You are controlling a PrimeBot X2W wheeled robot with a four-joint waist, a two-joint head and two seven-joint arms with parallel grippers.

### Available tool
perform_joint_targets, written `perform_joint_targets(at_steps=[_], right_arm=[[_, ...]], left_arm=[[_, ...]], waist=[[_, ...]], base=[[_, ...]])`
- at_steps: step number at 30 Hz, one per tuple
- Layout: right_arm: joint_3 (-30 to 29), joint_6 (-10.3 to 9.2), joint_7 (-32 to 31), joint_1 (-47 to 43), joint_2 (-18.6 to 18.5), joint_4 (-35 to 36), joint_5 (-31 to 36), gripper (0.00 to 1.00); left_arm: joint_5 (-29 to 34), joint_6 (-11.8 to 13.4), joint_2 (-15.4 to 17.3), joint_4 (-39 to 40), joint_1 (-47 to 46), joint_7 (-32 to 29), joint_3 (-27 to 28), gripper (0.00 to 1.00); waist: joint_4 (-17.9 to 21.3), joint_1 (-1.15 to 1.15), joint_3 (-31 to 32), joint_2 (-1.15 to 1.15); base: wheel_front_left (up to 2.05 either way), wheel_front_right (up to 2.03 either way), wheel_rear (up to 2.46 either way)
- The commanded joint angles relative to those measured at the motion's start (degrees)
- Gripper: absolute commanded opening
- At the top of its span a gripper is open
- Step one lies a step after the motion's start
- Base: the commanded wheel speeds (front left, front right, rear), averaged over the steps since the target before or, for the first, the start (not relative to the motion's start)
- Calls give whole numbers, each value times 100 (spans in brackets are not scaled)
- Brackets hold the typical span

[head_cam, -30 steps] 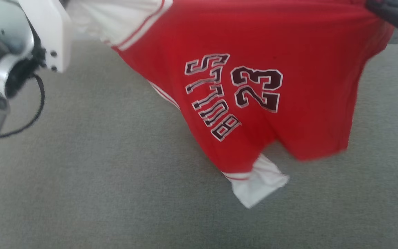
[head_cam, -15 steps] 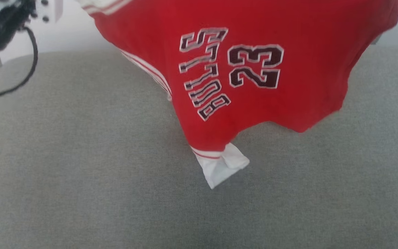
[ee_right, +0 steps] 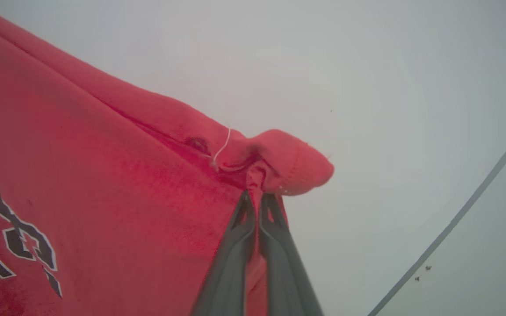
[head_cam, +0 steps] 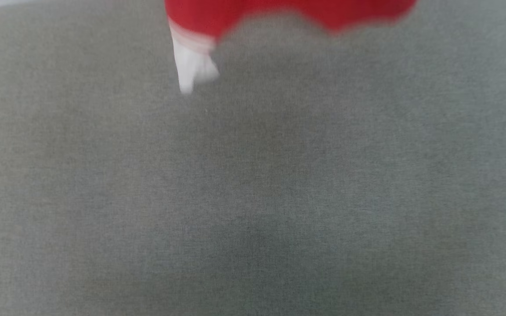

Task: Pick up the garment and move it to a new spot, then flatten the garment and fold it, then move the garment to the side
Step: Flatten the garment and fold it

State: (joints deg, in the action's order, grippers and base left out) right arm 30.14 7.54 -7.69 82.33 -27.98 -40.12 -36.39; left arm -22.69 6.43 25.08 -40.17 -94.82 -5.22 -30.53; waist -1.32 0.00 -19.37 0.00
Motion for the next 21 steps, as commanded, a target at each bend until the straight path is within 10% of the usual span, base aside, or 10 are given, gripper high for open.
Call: perform_joint_targets(at_steps=[1,6,10,21], right_arm=[[15,-10,451,228,22,-224,248,0],[149,-11,1289,568,112,-727,750,0],[487,-10,1306,398,225,-1031,695,0],[1513,-9,-65,-1433,-241,-204,-1351,0]], left_arm=[[166,114,-11,-164,-316,404,35,0],[295,217,-126,-501,-684,1361,103,0],[260,-211,-257,-920,-417,1603,-113,0],[-603,-1249,-481,-1658,1791,142,-451,0]], waist=[[-49,0,-229,0],[-139,0,-336,0],[-252,0,-323,0],[-490,0,-55,0]], base=[[0,0,0],[0,0,0],[0,0,0],[0,0,0]])
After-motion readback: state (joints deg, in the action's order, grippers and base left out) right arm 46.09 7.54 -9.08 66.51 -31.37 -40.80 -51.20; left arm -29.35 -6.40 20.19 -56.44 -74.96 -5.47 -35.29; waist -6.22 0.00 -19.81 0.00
